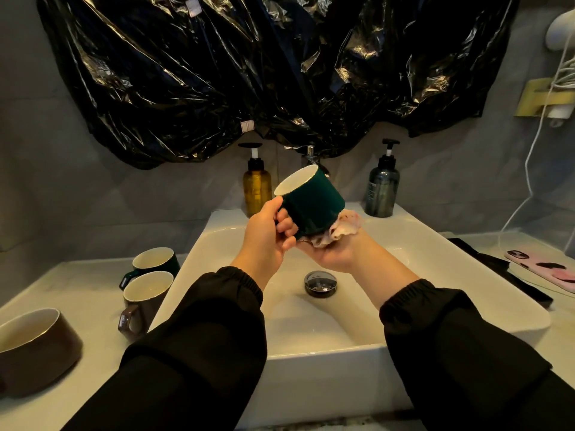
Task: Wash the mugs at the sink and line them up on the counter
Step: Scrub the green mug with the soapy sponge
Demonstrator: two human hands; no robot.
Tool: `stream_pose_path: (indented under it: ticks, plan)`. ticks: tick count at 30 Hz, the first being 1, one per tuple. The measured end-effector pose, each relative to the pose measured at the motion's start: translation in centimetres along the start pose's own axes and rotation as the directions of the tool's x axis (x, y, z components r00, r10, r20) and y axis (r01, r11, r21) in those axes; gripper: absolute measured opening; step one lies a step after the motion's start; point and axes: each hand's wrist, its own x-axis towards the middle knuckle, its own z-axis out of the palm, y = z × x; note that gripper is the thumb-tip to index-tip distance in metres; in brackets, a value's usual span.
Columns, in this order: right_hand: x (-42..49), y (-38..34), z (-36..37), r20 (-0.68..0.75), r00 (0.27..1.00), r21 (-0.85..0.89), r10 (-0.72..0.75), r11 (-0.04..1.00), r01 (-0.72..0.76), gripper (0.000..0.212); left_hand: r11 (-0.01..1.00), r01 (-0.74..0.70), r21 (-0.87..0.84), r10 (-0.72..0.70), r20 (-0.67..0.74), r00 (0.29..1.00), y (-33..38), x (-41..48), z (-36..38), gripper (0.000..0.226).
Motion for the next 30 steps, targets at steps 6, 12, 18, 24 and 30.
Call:
stream_pose_path:
  ticks: [6,12,18,24,30]
  plan:
    - [-0.8,-0.7,-1.1,-0.067,0.993,0.027,0.093,0.995,-0.091,0.047,0.932,-0.162,0.324,0.178,-0.021,0.984,0.7,-0.9,0.0,0.044]
    - [-1.4,-0.7,-0.7,-0.136,0.991,0.039,0.015,0.999,-0.009,0.044,0.884,-0.172,0.436,0.201,-0.021,0.979,1.4,-3.0,-1.1,0.044]
    - [-2.3,0.8,0.9,-0.154,0.986,0.072,-0.055,0.995,0.067,0.043,0.932,-0.197,0.303,0.218,-0.034,0.975,3.3,-5.9,-4.5,0.047]
    - [-1.2,5.3,5.1,-0.174,0.978,-0.388,-0.112,0.921,0.037,0.024,0.958,-0.231,0.169,0.264,-0.213,0.941,6.8,-10.5,-10.0,0.042]
    - [0.0,11.3,8.8,0.140,0.844,-0.891,-0.518,0.306,0.335,0.016,0.947,-0.254,0.195,0.316,-0.438,0.842,9.6,-16.2,-16.7,0.040]
